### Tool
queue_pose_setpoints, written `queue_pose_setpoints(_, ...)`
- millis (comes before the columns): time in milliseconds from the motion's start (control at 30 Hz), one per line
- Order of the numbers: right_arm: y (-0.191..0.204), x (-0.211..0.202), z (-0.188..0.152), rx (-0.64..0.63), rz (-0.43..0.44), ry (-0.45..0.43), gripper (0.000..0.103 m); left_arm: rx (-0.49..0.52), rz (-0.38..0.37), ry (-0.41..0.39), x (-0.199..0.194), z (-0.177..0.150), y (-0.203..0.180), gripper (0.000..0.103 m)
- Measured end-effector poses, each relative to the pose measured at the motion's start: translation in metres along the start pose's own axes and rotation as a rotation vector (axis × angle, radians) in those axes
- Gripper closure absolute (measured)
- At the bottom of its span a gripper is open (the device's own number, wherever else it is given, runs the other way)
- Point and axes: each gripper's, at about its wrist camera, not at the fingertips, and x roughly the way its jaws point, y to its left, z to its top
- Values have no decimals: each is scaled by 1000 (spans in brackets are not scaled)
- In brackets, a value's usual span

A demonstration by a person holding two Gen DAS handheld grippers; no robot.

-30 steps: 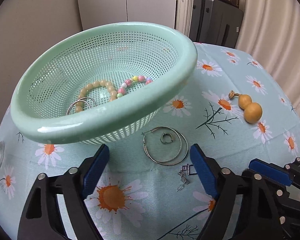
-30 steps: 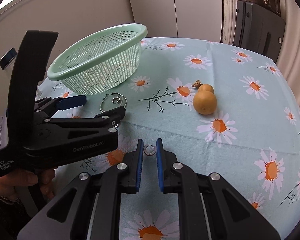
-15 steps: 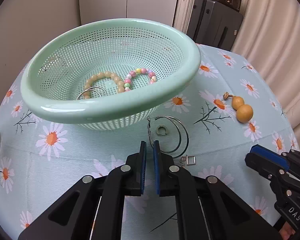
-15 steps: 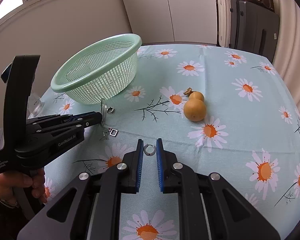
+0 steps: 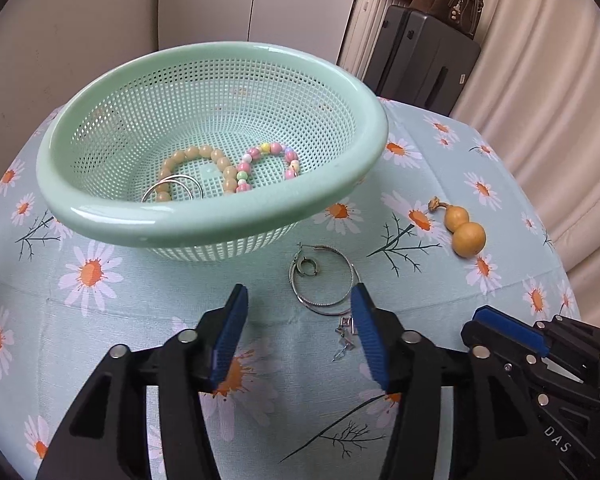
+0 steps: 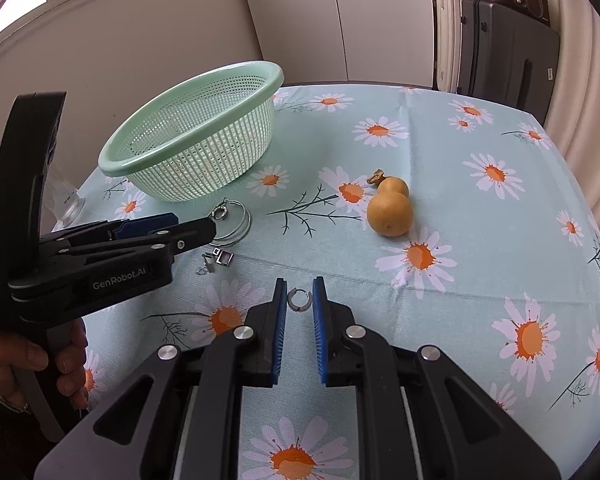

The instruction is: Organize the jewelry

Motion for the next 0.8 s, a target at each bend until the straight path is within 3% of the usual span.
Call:
queue_pose_setpoints(100,1,1,1,-2,5,2,88,16,11,-2,4,5,-9,35)
queue_pose_setpoints(367,-4,-2,3,17,13,-4,88,20,76,6,24,10,-20,37)
queue_pose_setpoints(400,-5,-2,3,20,13,-5,88,32,94,5,24,9,-21,41)
queue_pose_setpoints(433,-6,-3,4,24,16,-7,88,58,122,3,24,8,-23,54)
queue_pose_setpoints(500,-7,-5,5,28,24,-14,88,81,107,3,23,8,-21,65)
queue_pose_setpoints(800,-11,-16,7,53,50,-47,88,30,34,33,11,8,-11,66)
